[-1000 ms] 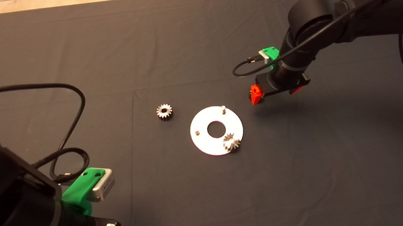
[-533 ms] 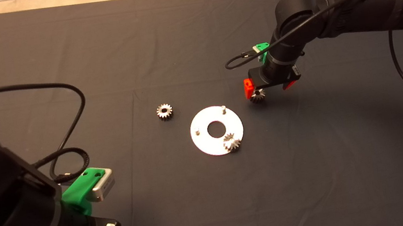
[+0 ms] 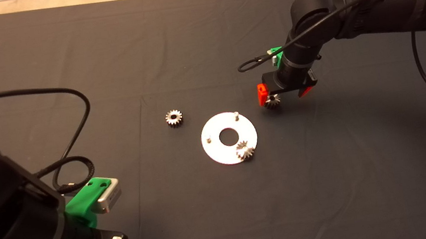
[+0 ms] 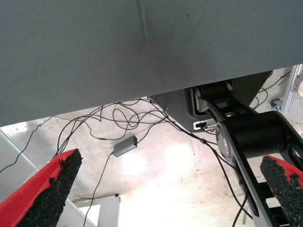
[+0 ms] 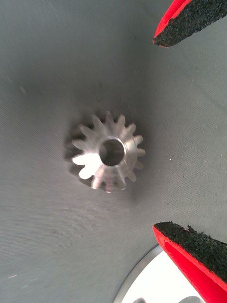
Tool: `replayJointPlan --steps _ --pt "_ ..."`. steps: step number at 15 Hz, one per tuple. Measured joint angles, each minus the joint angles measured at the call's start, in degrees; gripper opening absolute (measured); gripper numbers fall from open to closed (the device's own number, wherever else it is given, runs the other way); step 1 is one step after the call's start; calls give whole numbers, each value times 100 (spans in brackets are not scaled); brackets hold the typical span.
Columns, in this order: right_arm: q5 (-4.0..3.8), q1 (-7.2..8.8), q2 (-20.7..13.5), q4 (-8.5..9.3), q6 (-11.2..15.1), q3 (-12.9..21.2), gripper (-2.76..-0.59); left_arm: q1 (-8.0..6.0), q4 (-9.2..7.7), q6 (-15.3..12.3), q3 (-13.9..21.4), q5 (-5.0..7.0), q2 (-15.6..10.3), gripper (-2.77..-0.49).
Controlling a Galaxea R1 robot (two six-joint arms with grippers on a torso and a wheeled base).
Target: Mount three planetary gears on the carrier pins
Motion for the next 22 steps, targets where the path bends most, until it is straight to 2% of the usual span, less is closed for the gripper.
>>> replayJointPlan --steps 2,5,7,11,13,16,19,22 --pt "15 -76 2 9 -183 -16 -61 0 0 0 0 2 0 -51" --pt "17 -115 12 9 -203 -60 -61 0 0 2 0 0 0 -51" --pt "79 -120 11 6 -222 -73 -61 0 0 2 0 0 0 -51" --pt "132 -120 11 6 -484 -74 -61 0 -2 2 0 0 -1 -51" --pt "163 -120 11 6 -507 -74 -61 0 0 2 0 2 -1 -51" --pt "168 -146 -2 5 -694 -74 -61 0 0 2 0 0 -1 -51" --pt "160 -277 -6 -68 -735 -74 -61 0 0 2 0 2 -1 -51" --pt "140 -300 0 -166 -779 -74 -61 0 -2 2 0 0 -1 -51"
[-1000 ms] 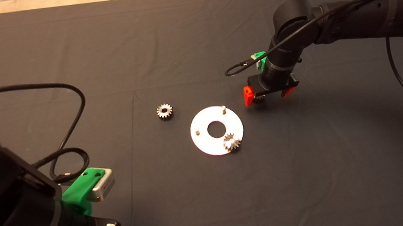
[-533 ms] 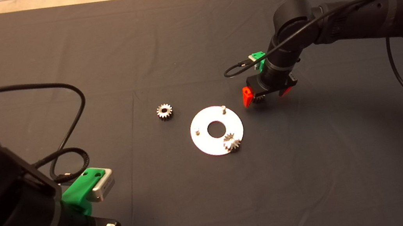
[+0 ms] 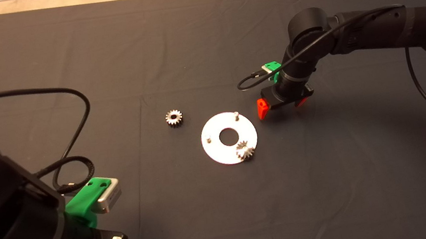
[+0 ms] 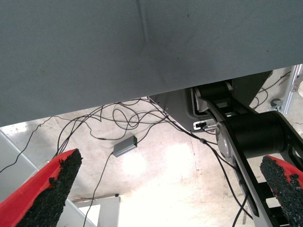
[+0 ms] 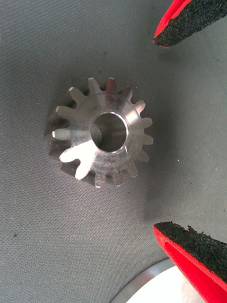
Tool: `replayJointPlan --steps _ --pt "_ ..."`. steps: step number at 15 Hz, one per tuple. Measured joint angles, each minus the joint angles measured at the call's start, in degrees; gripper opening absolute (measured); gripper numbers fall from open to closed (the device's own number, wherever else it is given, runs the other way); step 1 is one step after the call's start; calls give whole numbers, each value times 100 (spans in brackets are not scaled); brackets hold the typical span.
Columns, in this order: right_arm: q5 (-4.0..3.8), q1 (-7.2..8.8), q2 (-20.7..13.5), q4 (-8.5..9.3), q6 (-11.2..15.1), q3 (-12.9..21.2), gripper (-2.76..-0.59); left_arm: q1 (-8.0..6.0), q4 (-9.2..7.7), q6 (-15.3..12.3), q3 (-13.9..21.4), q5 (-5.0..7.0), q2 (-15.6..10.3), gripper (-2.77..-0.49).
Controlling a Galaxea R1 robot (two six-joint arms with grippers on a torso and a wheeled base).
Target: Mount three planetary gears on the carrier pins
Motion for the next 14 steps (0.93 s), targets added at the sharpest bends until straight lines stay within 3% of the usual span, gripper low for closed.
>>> replayJointPlan --steps 8,14 --pt "-22 -5 14 -82 -395 -70 -61 0 2 0 0 0 0 -51" --pt "-27 15 133 -104 -859 -659 -61 0 1 0 0 0 -2 -51"
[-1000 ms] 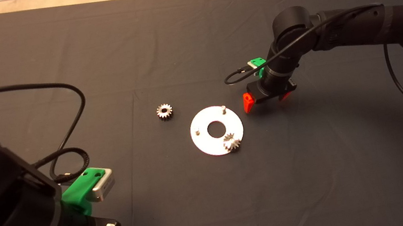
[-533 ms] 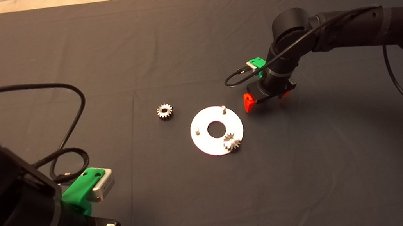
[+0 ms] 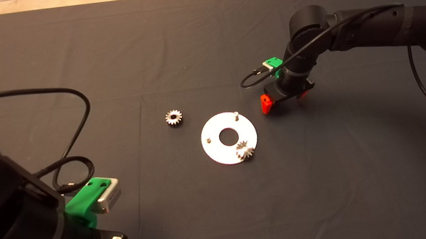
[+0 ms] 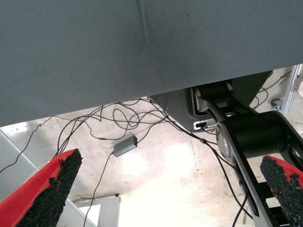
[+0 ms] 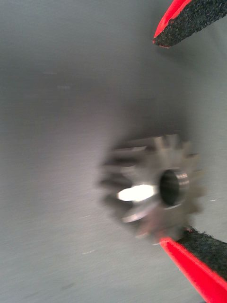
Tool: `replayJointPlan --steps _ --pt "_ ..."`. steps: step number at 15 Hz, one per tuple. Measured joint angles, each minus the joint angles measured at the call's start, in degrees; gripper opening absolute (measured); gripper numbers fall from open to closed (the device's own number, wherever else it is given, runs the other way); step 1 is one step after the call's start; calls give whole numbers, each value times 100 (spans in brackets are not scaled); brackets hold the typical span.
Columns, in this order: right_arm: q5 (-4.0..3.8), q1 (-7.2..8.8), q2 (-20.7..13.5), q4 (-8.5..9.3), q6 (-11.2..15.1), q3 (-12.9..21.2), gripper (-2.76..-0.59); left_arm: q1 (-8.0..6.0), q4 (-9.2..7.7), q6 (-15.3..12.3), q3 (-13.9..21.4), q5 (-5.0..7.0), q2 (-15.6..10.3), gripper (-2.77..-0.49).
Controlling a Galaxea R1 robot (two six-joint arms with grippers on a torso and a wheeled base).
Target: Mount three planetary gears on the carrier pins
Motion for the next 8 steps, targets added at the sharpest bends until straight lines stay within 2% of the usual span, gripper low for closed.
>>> replayJointPlan --steps 2,5,8 --pt "16 61 182 -12 -107 -167 -61 0 1 0 0 0 2 -51" --pt "49 154 326 -12 -109 -161 -61 0 0 0 0 2 0 -51" --pt "49 243 342 -11 -109 -161 -61 0 -2 0 0 2 0 -51"
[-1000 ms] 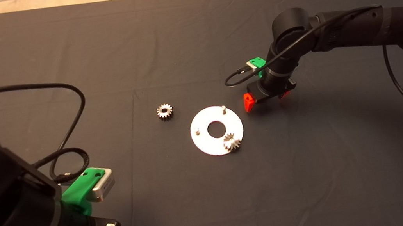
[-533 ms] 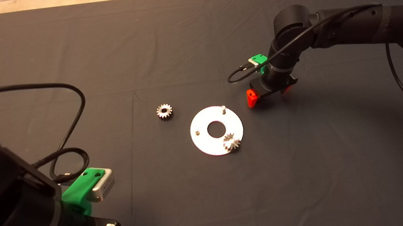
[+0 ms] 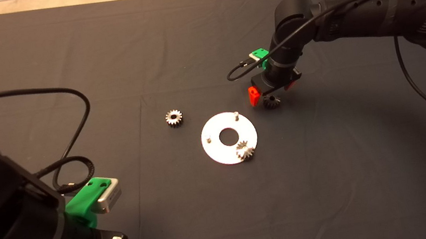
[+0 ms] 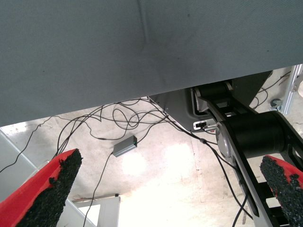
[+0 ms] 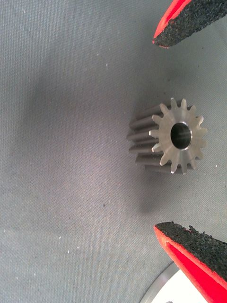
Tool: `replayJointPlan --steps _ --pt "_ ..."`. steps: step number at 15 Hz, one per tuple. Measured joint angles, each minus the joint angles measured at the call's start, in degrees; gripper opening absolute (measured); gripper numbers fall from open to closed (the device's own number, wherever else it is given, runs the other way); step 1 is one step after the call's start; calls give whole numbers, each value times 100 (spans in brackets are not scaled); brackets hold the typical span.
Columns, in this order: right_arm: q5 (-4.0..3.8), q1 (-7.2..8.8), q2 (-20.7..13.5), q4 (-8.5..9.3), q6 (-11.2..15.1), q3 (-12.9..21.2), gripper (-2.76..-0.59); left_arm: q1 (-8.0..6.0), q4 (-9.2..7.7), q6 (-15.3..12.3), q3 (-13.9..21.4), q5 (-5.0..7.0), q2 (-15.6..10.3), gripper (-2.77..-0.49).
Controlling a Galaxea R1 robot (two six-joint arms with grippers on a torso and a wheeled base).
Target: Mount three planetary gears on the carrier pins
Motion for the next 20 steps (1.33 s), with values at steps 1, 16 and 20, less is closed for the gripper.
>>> replayJointPlan --steps 1,16,20 --pt "0 0 -3 1 0 0 -66 0 0 0 1 0 2 -51" --pt "-38 -15 -50 5 50 -1 -109 0 0 0 2 0 2 -51" --pt "-35 -16 -52 5 52 -4 -124 0 0 0 2 0 0 -51"
